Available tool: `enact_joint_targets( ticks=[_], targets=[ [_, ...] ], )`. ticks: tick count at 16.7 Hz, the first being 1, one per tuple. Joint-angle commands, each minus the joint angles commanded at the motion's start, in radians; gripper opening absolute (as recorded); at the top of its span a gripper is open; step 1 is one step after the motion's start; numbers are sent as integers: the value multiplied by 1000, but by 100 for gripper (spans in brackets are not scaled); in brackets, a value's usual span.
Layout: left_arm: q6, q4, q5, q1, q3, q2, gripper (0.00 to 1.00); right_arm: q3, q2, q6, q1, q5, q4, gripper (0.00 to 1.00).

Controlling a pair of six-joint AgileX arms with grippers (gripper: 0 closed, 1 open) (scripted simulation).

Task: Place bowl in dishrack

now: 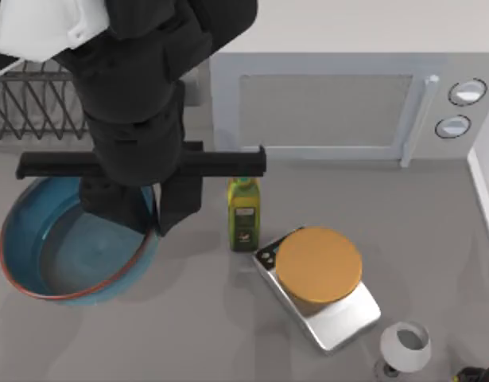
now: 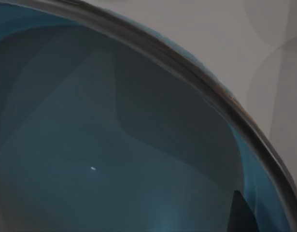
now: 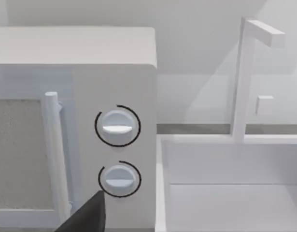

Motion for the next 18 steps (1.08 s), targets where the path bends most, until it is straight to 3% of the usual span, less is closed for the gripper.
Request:
enact_joint_targets(
  ticks=[6, 9, 13, 18],
  targets=[
    [9, 10, 2, 10, -2, -7, 0, 0, 0, 0, 0, 0, 0, 100],
    [64, 99, 19, 80, -36, -68, 0, 0, 0, 0, 0, 0, 0, 100],
    [199, 345, 57, 254, -137, -206, 0, 0, 0, 0, 0, 0, 0, 100],
    [425, 801, 115, 532, -323, -420, 0, 0, 0, 0, 0, 0, 0, 100]
  ],
)
